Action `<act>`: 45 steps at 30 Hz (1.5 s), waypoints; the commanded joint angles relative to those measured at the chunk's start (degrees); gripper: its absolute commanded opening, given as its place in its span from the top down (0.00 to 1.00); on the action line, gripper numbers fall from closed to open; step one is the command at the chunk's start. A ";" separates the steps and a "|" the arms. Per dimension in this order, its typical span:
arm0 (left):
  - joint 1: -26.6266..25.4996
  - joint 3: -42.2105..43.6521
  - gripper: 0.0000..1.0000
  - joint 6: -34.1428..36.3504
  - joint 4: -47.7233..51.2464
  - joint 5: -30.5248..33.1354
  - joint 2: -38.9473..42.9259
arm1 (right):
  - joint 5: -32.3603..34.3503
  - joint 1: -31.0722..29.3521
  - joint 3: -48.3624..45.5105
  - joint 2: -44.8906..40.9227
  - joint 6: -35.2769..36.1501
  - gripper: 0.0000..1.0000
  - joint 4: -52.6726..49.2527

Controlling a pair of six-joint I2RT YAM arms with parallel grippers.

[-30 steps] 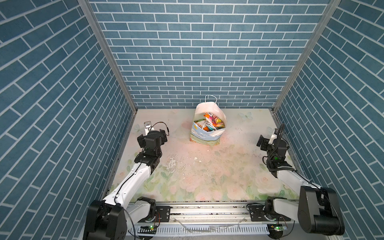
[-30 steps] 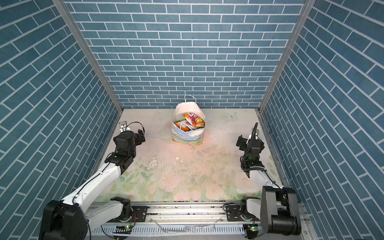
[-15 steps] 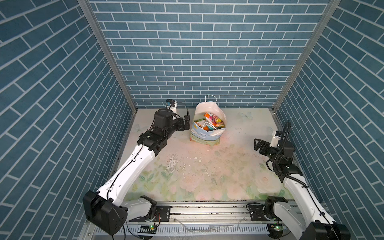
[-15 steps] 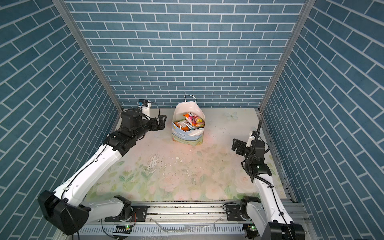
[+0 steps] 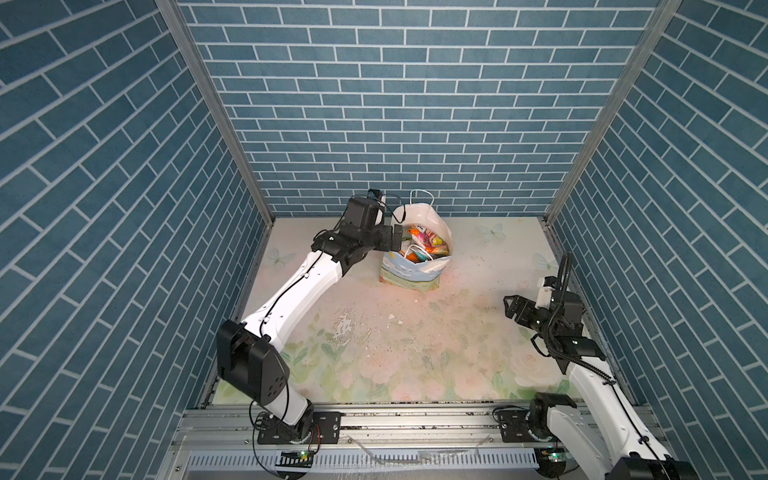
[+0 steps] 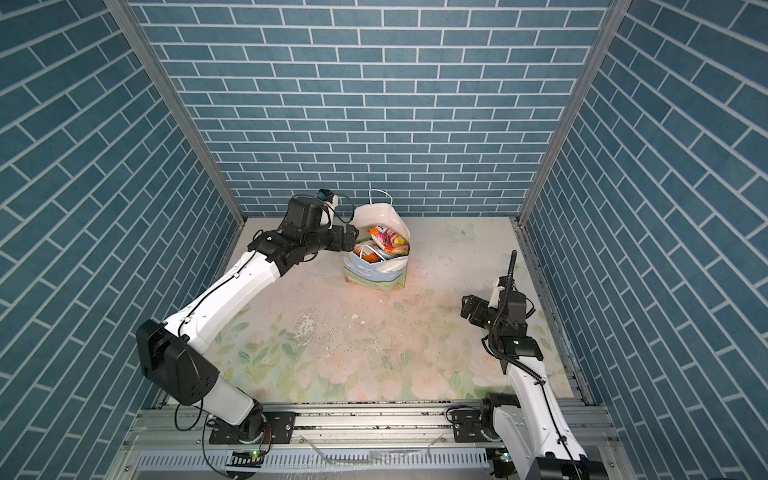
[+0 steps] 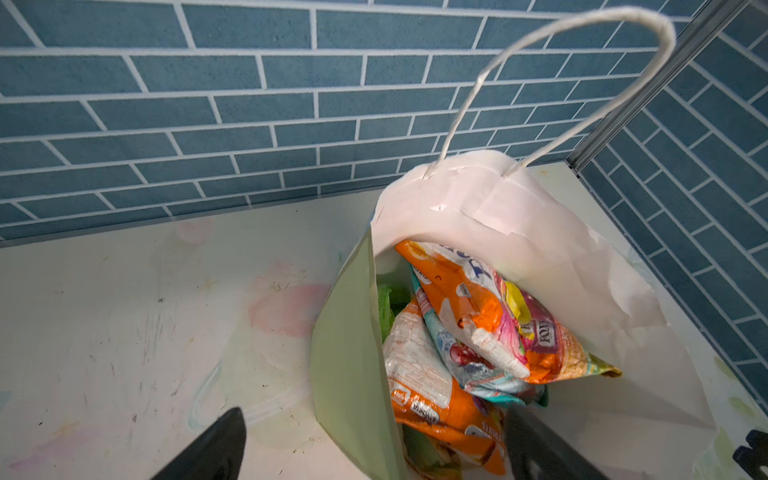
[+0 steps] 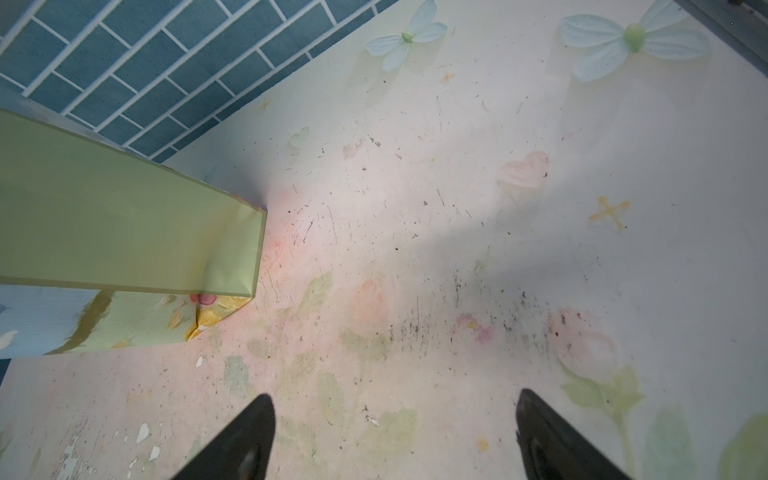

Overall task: Take the snacks out of the paper bag
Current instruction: 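Grasp the bag's rim with the left gripper while the right arm lifts, then pull the bag edge toward the left arm while the right gripper approaches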

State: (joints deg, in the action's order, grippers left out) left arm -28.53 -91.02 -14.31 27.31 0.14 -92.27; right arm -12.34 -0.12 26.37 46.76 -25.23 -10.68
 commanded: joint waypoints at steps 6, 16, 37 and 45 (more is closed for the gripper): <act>-0.18 -10.06 0.12 1.34 6.55 1.20 -7.35 | -1.41 -0.24 0.31 -4.77 -0.58 0.13 -4.65; -0.10 -22.54 0.46 1.57 14.83 1.47 -17.11 | 1.08 -0.23 -1.45 -8.80 -0.87 0.13 -6.19; -0.11 -26.49 0.98 1.79 16.62 4.28 -22.78 | -0.33 -0.26 -6.74 -11.50 -6.76 0.13 -6.28; -0.11 -28.77 1.00 2.96 19.15 7.46 -23.66 | 0.30 -0.28 -6.11 -11.26 -6.23 0.13 -6.25</act>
State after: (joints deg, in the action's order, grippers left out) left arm -28.53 -118.28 -12.38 44.84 5.48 -114.98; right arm -12.40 -0.12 19.77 35.92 -30.24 -17.32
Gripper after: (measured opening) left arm 0.044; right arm 0.873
